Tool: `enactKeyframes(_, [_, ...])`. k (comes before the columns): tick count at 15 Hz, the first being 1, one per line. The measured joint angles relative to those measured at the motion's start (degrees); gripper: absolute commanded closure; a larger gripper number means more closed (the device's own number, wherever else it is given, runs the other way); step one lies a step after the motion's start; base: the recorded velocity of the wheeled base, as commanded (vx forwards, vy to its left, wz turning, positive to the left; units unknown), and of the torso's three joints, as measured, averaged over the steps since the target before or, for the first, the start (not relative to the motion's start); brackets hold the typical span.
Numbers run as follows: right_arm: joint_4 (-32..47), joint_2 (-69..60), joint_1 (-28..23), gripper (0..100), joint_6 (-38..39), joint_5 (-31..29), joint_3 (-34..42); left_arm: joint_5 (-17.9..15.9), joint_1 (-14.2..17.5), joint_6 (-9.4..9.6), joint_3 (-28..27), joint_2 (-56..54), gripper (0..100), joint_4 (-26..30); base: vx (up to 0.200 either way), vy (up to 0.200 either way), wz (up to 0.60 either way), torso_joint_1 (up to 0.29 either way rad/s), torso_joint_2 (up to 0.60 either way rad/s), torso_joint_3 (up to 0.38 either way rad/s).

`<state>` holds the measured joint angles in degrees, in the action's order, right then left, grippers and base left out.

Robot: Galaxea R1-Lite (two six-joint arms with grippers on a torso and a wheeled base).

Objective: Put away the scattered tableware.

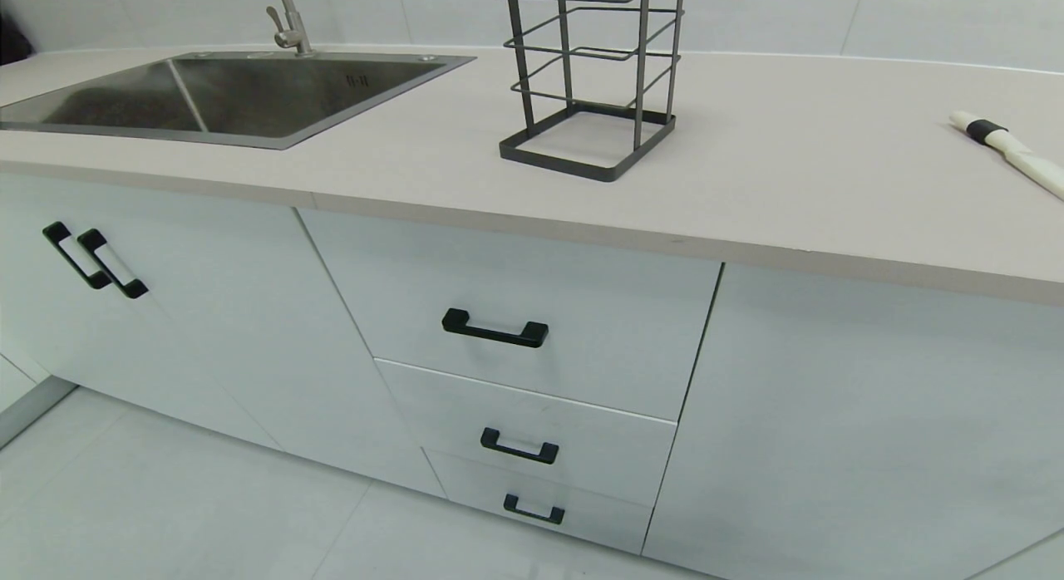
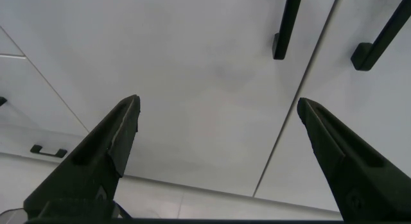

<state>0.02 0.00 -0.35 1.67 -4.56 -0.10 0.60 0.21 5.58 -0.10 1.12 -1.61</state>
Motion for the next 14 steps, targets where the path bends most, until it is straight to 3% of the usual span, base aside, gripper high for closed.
enactKeyframes(2, [0.0,0.0,0.0,0,0.0,0.0,0.0,-0.2,0.0,-0.20,0.1,-0.7,0,1.6,0.000,0.000,-0.30,0.001,0.00,0.001])
enactKeyframes(5, [0.0,0.0,0.1,0,0.1,0.0,0.0,-0.1,0.0,-5.01,0.1,-1.1,0,1.7,0.000,0.000,-0.60,0.004,0.00,0.005])
enactKeyframes(9, [0.0,0.0,0.0,0,0.1,0.0,0.0,-0.1,0.0,-5.34,0.1,-1.2,0,1.7,0.000,0.000,-0.60,0.002,0.01,0.001])
enactKeyframes(14, [0.0,0.0,0.0,0,0.0,0.0,0.0,2.0,0.0,-3.71,0.1,-1.2,0,1.6,0.000,0.000,0.00,0.000,0.00,0.000])
